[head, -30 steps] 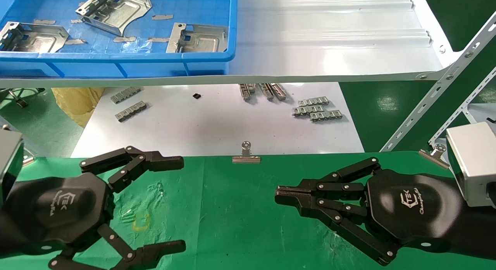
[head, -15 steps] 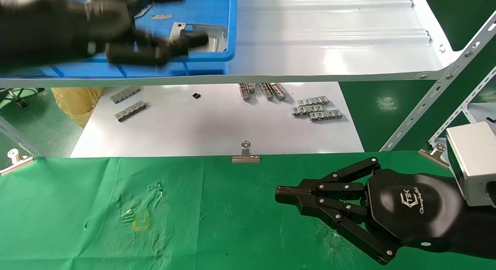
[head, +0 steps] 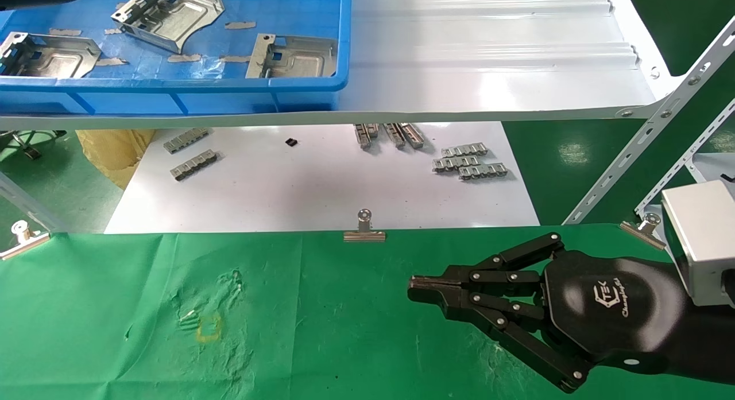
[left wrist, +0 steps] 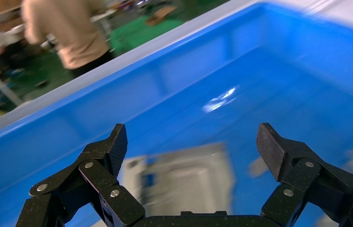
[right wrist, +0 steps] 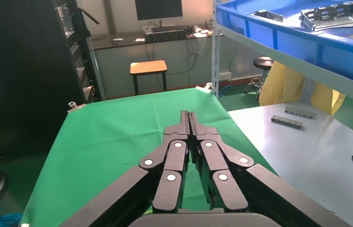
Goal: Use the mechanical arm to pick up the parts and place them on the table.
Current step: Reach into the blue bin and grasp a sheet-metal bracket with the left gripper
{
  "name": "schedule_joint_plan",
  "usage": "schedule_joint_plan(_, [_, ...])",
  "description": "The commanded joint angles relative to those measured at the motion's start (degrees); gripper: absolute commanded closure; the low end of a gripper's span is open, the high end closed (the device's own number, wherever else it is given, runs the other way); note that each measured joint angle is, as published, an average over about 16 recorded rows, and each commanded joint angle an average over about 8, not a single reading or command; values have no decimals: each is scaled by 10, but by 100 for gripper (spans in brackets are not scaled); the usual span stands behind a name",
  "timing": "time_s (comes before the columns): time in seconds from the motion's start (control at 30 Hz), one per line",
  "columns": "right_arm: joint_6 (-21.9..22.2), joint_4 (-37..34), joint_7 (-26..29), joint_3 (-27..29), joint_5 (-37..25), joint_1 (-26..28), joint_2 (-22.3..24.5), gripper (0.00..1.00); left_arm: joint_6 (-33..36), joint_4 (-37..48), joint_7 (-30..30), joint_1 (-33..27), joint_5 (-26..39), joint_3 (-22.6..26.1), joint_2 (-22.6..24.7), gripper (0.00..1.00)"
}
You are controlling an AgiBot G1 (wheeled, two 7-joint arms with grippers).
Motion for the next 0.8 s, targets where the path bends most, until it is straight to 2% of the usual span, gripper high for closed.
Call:
schedule_joint_plan(0.03, [0, 0, 0, 0, 0, 0, 0, 0, -20, 28, 9, -14, 14, 7, 5, 100])
schedule_joint_plan(0.33, [0, 0, 0, 0, 0, 0, 0, 0, -63, 85, 18, -24, 26, 13, 11, 100])
schedule_joint_plan(0.8, [0, 0, 0, 0, 0, 0, 0, 0, -72, 113, 10, -13, 12, 3, 15, 100])
